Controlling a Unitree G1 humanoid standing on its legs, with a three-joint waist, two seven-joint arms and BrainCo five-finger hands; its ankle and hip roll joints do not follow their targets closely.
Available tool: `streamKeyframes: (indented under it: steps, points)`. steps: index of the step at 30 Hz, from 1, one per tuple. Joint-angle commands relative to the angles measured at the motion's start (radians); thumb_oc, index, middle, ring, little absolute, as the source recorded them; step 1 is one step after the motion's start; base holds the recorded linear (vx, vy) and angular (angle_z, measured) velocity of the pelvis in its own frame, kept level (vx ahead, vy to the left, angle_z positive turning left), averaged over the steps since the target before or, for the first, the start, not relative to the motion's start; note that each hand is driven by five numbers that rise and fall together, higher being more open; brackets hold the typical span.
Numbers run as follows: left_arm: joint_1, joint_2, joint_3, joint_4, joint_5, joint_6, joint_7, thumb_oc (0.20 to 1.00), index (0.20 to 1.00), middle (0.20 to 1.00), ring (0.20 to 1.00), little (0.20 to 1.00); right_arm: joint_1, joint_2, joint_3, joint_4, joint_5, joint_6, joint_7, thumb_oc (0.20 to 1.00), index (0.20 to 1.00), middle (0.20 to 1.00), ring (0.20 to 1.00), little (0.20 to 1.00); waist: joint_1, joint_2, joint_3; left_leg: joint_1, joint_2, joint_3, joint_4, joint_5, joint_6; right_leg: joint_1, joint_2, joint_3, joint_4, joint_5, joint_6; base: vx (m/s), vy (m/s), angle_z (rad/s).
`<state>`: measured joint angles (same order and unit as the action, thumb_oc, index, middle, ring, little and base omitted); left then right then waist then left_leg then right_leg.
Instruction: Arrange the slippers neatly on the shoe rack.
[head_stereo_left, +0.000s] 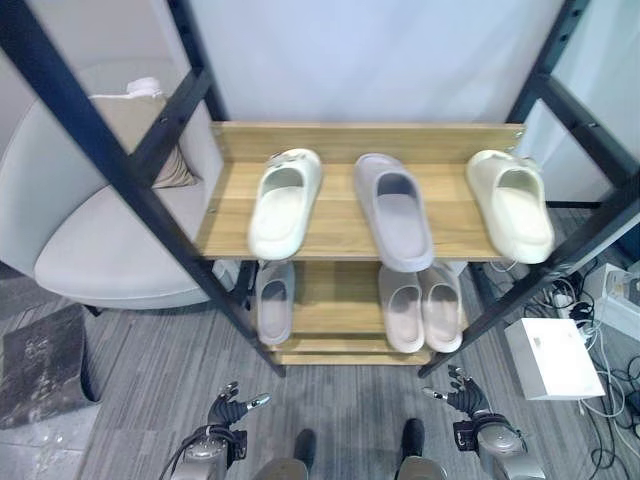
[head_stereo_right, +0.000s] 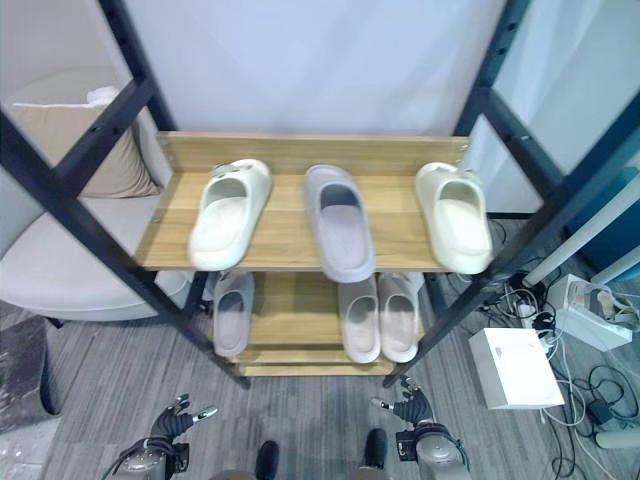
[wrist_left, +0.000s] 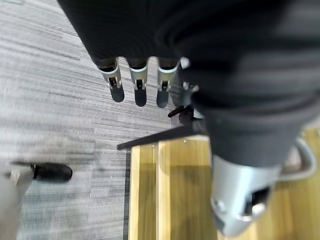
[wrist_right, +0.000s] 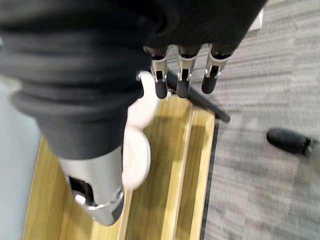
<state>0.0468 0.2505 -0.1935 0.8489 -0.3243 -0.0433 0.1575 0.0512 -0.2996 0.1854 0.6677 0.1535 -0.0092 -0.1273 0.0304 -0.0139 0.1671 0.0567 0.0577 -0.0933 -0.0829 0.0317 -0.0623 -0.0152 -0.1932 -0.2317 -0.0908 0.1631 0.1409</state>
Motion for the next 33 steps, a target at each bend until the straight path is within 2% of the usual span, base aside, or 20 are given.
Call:
streamKeyframes:
  steps: [1, 5, 7, 8, 11, 15, 22, 26, 29, 31, 33]
  points:
    - [-0.086, 0.003, -0.012, 0.033, 0.039, -0.029, 0.001, 1.0, 1.0, 1.0, 1.0, 1.0, -0.044, -0.058, 0.01, -0.057, -0.054, -0.019, -0.004, 1.0, 1.0, 1.0, 1.0, 1.0, 0.004, -0.022, 0.007, 0.014, -0.023, -0.017, 0.007, -0.074, 0.007, 0.018, -0.037, -0.025, 0.004, -0.059, 0.053, 0.08, -0.086, 0.05]
    - [-0.096, -0.004, -0.026, 0.036, 0.065, -0.025, -0.003, 1.0, 1.0, 1.0, 1.0, 1.0, -0.065, -0.111, 0.059, -0.159, -0.143, -0.022, 0.017, 1.0, 1.0, 1.0, 1.0, 1.0, 0.008, -0.023, 0.006, 0.015, -0.018, -0.026, 0.007, -0.072, 0.006, 0.04, -0.027, -0.022, 0.004, -0.084, 0.042, 0.05, -0.05, 0.04]
    - [-0.099, 0.004, -0.027, 0.02, 0.083, -0.03, -0.009, 1.0, 1.0, 1.0, 1.0, 1.0, -0.074, -0.183, 0.1, -0.338, -0.236, -0.041, 0.067, 1.0, 1.0, 1.0, 1.0, 1.0, 0.013, -0.029, 0.009, 0.014, -0.018, -0.033, 0.007, -0.072, 0.004, 0.049, -0.022, -0.021, 0.004, -0.098, 0.037, 0.02, -0.028, 0.03]
    - [-0.099, 0.004, -0.027, 0.02, 0.084, -0.03, -0.009, 1.0, 1.0, 1.0, 1.0, 1.0, -0.072, -0.184, 0.099, -0.341, -0.236, -0.04, 0.068, 1.0, 1.0, 1.0, 1.0, 1.0, 0.013, -0.028, 0.009, 0.015, -0.017, -0.033, 0.007, -0.072, 0.004, 0.05, -0.022, -0.021, 0.004, -0.098, 0.037, 0.0, -0.011, 0.05]
    - [-0.09, 0.013, -0.01, -0.001, 0.103, -0.032, -0.017, 1.0, 1.0, 1.0, 1.0, 1.0, -0.039, -0.268, 0.116, -0.582, -0.264, -0.075, 0.162, 1.0, 1.0, 1.0, 1.0, 1.0, 0.011, -0.037, 0.012, 0.018, -0.016, -0.032, 0.007, -0.075, 0.004, 0.053, -0.017, -0.019, 0.004, -0.103, 0.035, 0.0, -0.01, 0.07]
    - [-0.083, 0.0, 0.013, 0.03, 0.12, -0.038, -0.026, 1.0, 1.0, 1.0, 1.0, 1.0, 0.044, -0.351, 0.105, -0.81, -0.242, -0.107, 0.275, 1.0, 1.0, 1.0, 1.0, 1.0, -0.004, -0.041, 0.007, 0.026, -0.012, -0.026, 0.004, -0.078, 0.003, 0.056, -0.011, -0.012, 0.004, -0.11, 0.035, -0.01, 0.003, 0.02]
    - [-0.082, -0.02, 0.021, 0.075, 0.131, -0.043, -0.027, 1.0, 1.0, 1.0, 1.0, 1.0, 0.087, -0.416, 0.092, -1.055, -0.124, -0.148, 0.365, 1.0, 1.0, 1.0, 1.0, 1.0, -0.018, -0.039, -0.007, 0.032, -0.001, -0.016, -0.003, -0.079, -0.003, 0.058, -0.002, -0.006, 0.004, -0.113, 0.034, -0.01, 0.004, -0.04]
    - [-0.069, -0.024, 0.023, 0.086, 0.142, -0.052, -0.03, 1.0, 1.0, 1.0, 1.0, 1.0, 0.108, -0.564, 0.022, -1.233, 0.03, -0.201, 0.405, 1.0, 1.0, 1.0, 1.0, 1.0, -0.029, -0.041, -0.024, 0.035, 0.002, -0.014, -0.004, -0.079, -0.008, 0.06, 0.002, -0.001, 0.004, -0.113, 0.035, 0.0, 0.0, -0.01]
    - [-0.057, -0.026, 0.02, 0.104, 0.14, -0.058, -0.036, 1.0, 1.0, 1.0, 1.0, 1.0, 0.079, -0.653, -0.032, -1.305, 0.126, -0.226, 0.397, 1.0, 1.0, 1.0, 1.0, 1.0, -0.03, -0.042, -0.039, 0.035, 0.006, -0.014, -0.004, -0.079, -0.011, 0.06, 0.002, -0.002, 0.004, -0.111, 0.035, 0.0, 0.0, 0.0]
    - [-0.049, -0.035, 0.009, 0.117, 0.126, -0.065, -0.034, 1.0, 1.0, 1.0, 1.0, 1.0, -0.005, -0.692, -0.112, -1.344, 0.193, -0.261, 0.338, 1.0, 1.0, 1.0, 1.0, 1.0, -0.033, -0.044, -0.05, 0.035, 0.008, -0.011, -0.004, -0.08, -0.012, 0.06, 0.004, -0.003, 0.004, -0.109, 0.036, 0.0, 0.0, 0.0]
    - [-0.043, -0.04, -0.004, 0.112, 0.109, -0.073, -0.03, 1.0, 1.0, 1.0, 1.0, 1.0, -0.076, -0.668, -0.149, -1.343, 0.216, -0.275, 0.293, 1.0, 1.0, 1.0, 1.0, 1.0, -0.033, -0.042, -0.056, 0.034, 0.009, -0.009, -0.004, -0.08, -0.012, 0.059, 0.004, -0.003, 0.004, -0.108, 0.036, -0.01, 0.009, -0.05]
